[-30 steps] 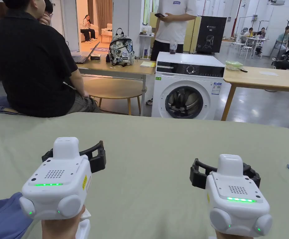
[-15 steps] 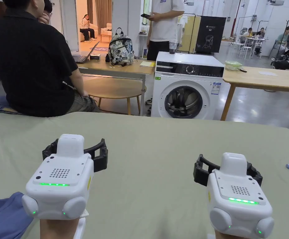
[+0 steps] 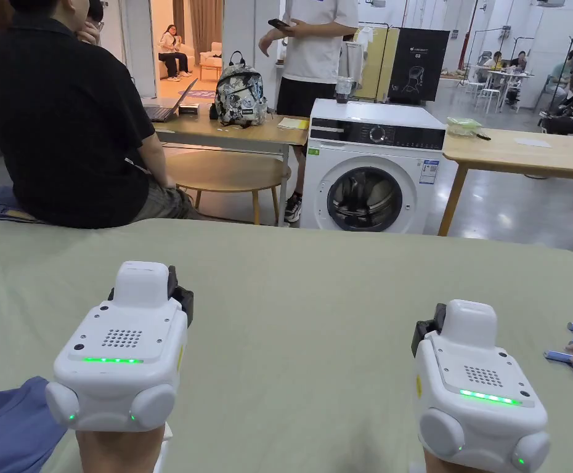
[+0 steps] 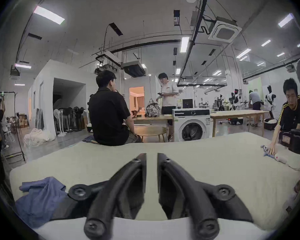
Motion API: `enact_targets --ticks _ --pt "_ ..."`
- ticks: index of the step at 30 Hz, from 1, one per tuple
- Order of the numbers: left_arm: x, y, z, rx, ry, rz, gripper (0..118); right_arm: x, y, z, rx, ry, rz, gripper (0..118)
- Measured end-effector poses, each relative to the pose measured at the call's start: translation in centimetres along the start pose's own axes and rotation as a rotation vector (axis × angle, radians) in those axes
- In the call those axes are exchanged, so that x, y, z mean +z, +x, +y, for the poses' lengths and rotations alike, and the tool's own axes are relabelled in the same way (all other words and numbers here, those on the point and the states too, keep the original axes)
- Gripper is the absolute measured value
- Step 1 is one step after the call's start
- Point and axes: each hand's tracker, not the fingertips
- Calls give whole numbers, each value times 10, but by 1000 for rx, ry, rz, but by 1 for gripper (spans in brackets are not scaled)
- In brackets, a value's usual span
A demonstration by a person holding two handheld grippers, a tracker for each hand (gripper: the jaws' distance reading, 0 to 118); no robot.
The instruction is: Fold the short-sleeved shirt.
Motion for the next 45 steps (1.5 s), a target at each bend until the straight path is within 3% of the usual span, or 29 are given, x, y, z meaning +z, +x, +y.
enact_targets --ticks 10,15,28,36,41,43,44,45 --pt "-1 -5 0 -10 -37 1 0 6 -6 1 52 8 3 0" --pt "2 -21 -1 -44 -64 -8 0 6 -15 4 34 -12 16 0" --pt "22 -167 -18 -85 -343 185 0 3 -103 -7 79 -63 200 0" --pt "24 -275 -60 127 -719 202 0 8 -155 -27 128 -122 305 0" --pt "9 -336 -99 227 -909 128 1 4 -168 -46 150 -169 325 0" --pt "5 -343 -105 217 -970 120 29 2 -170 -52 154 -188 326 0" --pt "3 -348 -108 221 -964 128 51 0 -171 -54 155 -197 324 0" --pt "2 -353 -110 226 -959 133 62 -1 -171 -56 155 -204 323 0"
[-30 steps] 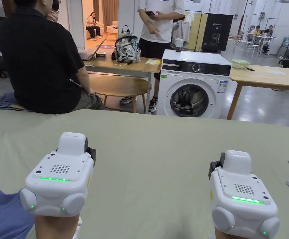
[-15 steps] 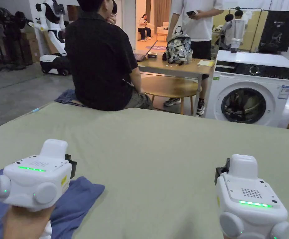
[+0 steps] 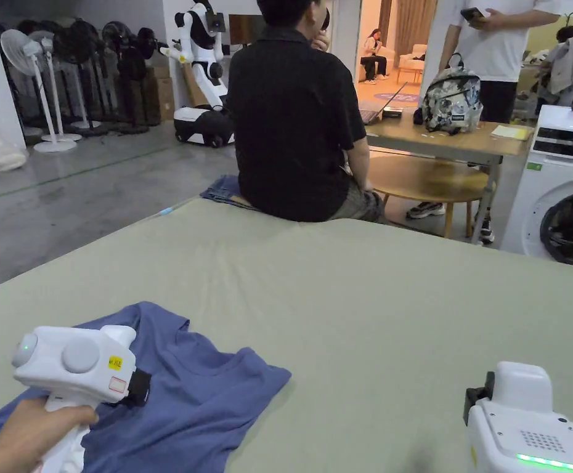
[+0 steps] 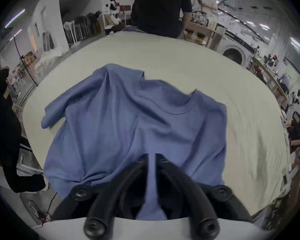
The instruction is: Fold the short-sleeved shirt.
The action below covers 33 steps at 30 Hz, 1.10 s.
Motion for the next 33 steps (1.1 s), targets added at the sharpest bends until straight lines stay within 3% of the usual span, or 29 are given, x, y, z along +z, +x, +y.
enact_targets --ticks 3,6,14,16,18,19,22,26,33 --pt "-5 -9 -1 42 -4 -15 63 -4 1 -4 4 -20 -6 0" --pt "-19 -21 7 55 -8 3 83 1 3 -1 11 -29 -14 0" --pt "-55 1 -2 -132 -167 91 83 -6 4 -6 22 -63 -26 0" --pt "-54 5 -3 -140 -128 103 73 -8 5 -7 20 -71 -27 0" --pt "-59 -2 3 -112 -99 128 17 -11 5 -7 19 -74 -31 0" --pt "-55 0 2 -115 -44 117 0 -11 6 -8 18 -74 -31 0" --pt "-59 3 0 -189 -20 210 0 -14 6 -11 9 -83 -33 0" --pt "-55 3 -4 -116 -17 152 0 -18 8 -15 2 -97 -29 0" --pt "0 8 11 -48 154 70 0 -29 23 -21 -6 -88 -36 0"
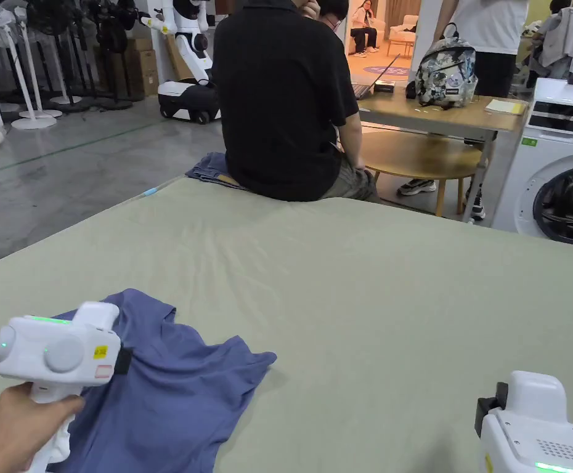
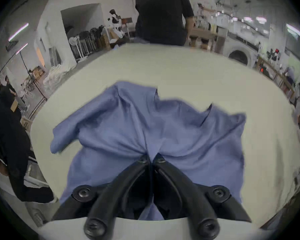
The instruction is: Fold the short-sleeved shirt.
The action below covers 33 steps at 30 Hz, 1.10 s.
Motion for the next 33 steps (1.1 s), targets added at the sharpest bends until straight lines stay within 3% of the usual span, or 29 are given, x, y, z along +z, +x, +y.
enact_targets --ticks 8,17,28,33 --pt "83 50 57 -111 285 -42 0 23 19 18 -28 49 -25 0" --pt "152 163 120 -236 486 -235 0 58 58 35 -58 116 -80 0" --pt "173 359 137 -358 525 -574 0 100 128 33 -90 160 -216 0" --pt "181 450 125 -414 505 -654 0 122 163 27 -115 162 -284 0"
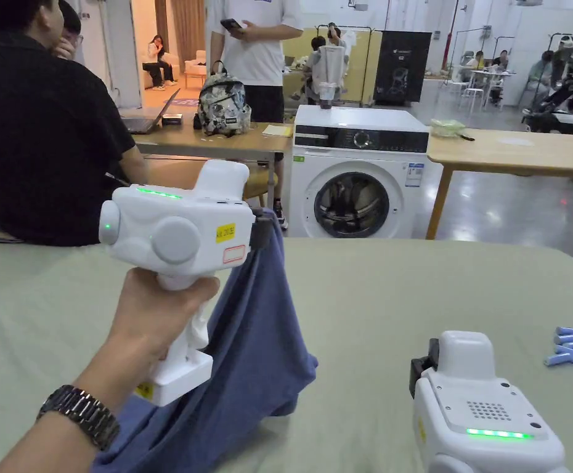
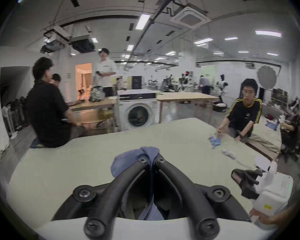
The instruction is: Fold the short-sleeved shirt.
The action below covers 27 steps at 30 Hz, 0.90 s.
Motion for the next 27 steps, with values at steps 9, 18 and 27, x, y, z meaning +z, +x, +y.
enact_targets --ticks 9,18,27 --pt "-60 112 -10 -5 -51 -249 0 20 59 -4 -17 3 -111 0" --pt "-93 135 -78 -3 -269 -297 28 22 84 -20 -40 -38 -158 0" --pt "-54 81 -89 84 -170 -261 44 13 71 -26 -41 -65 -134 0"
